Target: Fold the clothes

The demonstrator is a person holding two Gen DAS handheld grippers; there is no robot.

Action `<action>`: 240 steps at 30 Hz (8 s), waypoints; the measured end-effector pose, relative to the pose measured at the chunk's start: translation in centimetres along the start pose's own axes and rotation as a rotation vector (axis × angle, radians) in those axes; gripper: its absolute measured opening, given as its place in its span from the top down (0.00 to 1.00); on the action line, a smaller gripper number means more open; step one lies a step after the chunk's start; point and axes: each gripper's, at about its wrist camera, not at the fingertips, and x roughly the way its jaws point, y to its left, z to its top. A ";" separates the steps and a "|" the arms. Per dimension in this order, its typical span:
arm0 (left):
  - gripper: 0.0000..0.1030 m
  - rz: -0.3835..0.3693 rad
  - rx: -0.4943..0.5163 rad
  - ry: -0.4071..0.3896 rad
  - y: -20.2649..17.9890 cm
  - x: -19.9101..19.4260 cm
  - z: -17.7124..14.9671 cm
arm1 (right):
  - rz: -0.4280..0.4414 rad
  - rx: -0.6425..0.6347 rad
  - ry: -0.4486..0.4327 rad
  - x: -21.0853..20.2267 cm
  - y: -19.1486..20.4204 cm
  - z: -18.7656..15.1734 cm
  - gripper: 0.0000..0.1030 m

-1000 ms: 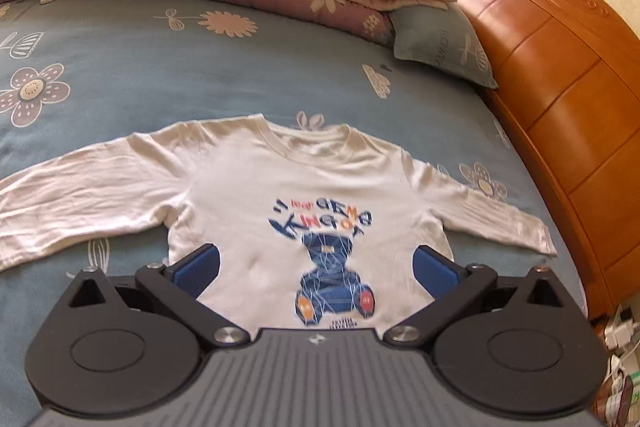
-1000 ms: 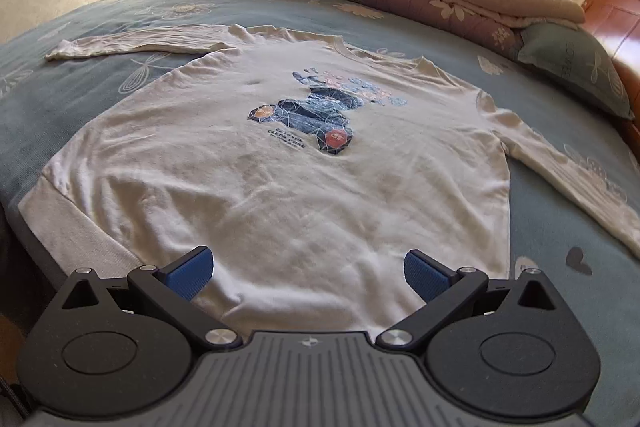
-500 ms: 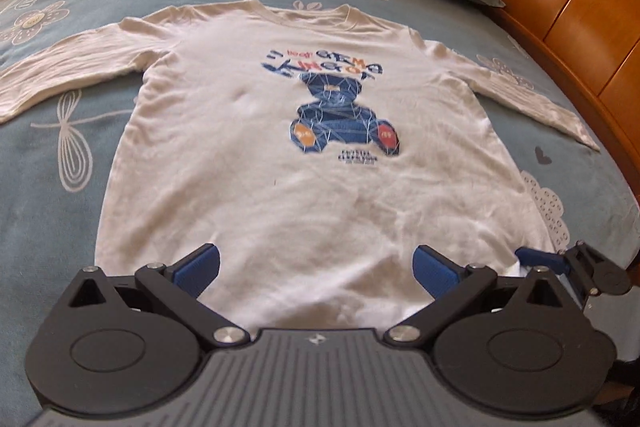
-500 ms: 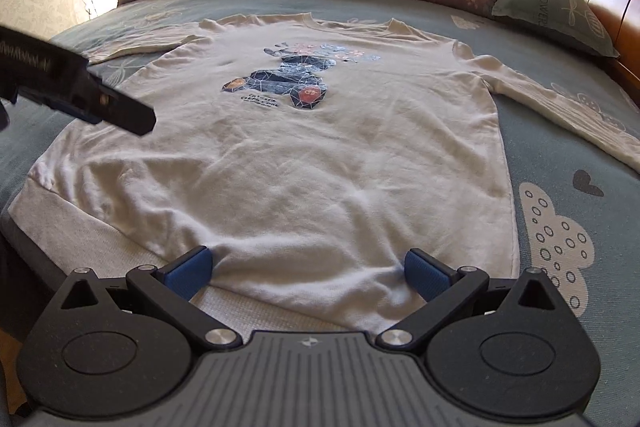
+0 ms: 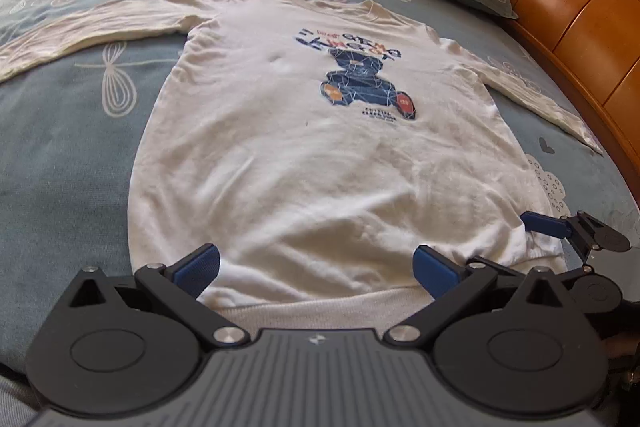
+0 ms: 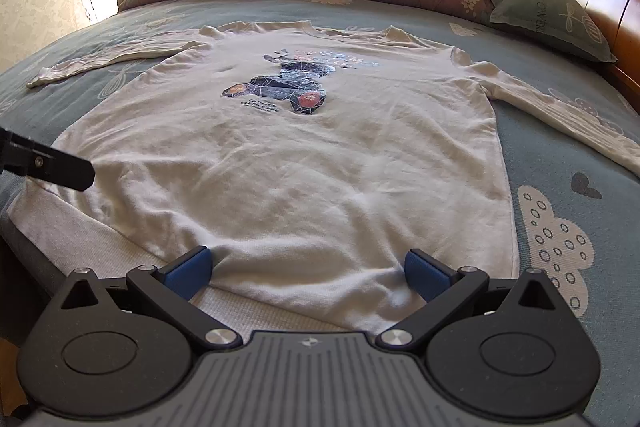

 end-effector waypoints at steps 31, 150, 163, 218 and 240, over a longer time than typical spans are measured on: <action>0.01 0.164 -0.333 -0.125 29.8 -1.9 16.4 | 0.015 0.044 -0.014 -1.2 0.7 1.0 0.00; 0.01 -0.082 0.137 0.001 0.0 2.3 8.1 | -0.010 0.022 0.047 -0.5 -0.5 0.1 0.00; 0.01 -0.039 0.114 0.020 -0.4 0.2 -0.3 | -0.019 0.053 0.004 -0.7 -0.8 -0.6 0.00; 0.01 -0.305 -0.223 0.175 -2.8 3.8 1.2 | -0.029 0.046 -0.008 -0.7 -0.7 -0.9 0.00; 0.01 -0.368 -0.211 0.137 -4.9 5.3 4.7 | -0.028 0.047 -0.008 -0.7 -0.6 -0.9 0.00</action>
